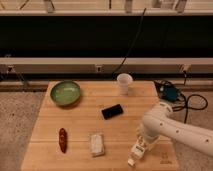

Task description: Place the bottle in the ceramic bowl

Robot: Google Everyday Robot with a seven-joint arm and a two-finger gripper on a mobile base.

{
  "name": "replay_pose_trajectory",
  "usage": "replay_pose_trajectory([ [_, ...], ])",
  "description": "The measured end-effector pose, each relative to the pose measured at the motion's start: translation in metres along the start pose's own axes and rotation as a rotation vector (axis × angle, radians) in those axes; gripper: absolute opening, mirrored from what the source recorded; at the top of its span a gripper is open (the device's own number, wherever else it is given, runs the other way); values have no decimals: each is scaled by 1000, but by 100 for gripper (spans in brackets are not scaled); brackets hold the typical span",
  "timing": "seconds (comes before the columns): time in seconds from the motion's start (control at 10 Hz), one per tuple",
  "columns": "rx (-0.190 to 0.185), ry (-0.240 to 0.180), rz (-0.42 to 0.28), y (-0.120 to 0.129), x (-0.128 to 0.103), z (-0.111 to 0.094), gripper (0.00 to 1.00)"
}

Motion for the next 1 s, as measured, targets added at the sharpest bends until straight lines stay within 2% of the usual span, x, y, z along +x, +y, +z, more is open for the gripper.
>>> replay_pose_trajectory([
  [0.4,-6,11,-16,-6,4,-16,6],
  [0.6,-7,20,-22,-13,12,-27,1],
  [1.0,-3,35,-38,-28,18,-48,1],
])
